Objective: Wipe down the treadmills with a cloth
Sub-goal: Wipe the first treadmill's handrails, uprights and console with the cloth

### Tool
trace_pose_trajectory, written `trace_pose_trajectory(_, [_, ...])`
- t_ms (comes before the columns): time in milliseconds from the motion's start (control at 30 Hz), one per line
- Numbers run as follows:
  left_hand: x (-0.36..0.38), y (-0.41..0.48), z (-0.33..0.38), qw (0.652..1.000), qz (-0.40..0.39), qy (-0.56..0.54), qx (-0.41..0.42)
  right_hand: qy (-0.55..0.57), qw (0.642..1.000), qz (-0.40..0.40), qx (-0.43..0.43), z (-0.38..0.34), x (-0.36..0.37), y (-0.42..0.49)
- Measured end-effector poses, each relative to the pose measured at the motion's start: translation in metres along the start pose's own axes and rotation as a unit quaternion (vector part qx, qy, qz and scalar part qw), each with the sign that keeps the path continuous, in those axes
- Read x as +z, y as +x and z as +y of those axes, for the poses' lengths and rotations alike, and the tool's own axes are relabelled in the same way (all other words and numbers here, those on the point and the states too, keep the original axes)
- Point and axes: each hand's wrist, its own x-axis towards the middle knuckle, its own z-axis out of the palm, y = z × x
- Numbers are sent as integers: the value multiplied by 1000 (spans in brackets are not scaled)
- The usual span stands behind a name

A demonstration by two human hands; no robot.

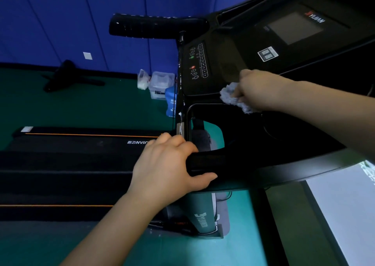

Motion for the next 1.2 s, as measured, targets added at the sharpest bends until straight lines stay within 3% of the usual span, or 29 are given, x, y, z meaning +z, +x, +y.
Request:
trace_pose_trajectory(67, [-1, 0, 0, 1000, -9, 3, -2, 17, 1000, -22, 9, -10, 1, 5])
trace_pose_trajectory(200, [-5, 0, -2, 999, -37, -5, 4, 40, 996, -11, -82, -42, 3, 12])
trace_pose_trajectory(300, [-16, 2, -10, 991, -93, -93, 27, 117, 985, -64, -108, -58, 1, 4])
trace_pose_trajectory(367, [-27, -5, -20, 985, -58, -161, 21, 220, 970, -46, -92, -63, -6, -15])
trace_pose_trajectory(500, [-50, -34, -56, 989, 64, -134, -10, 358, 928, 99, -18, -71, -16, -79])
trace_pose_trajectory(567, [-62, -52, -94, 990, 83, -110, -32, 341, 928, 145, 26, -91, -8, -106])
trace_pose_trajectory(700, [-77, -84, -183, 991, 94, -26, -90, 174, 940, 238, 171, -146, 30, -123])
trace_pose_trajectory(833, [-92, -98, -247, 995, 55, 10, -86, 119, 919, 254, 277, -204, 31, -110])
trace_pose_trajectory(1000, [-112, -112, -307, 1000, -14, -1, -5, 145, 893, 261, 337, -261, 18, -103])
trace_pose_trajectory(1200, [-110, -128, -346, 986, -53, -155, -30, 212, 863, 309, 338, -339, 8, -95])
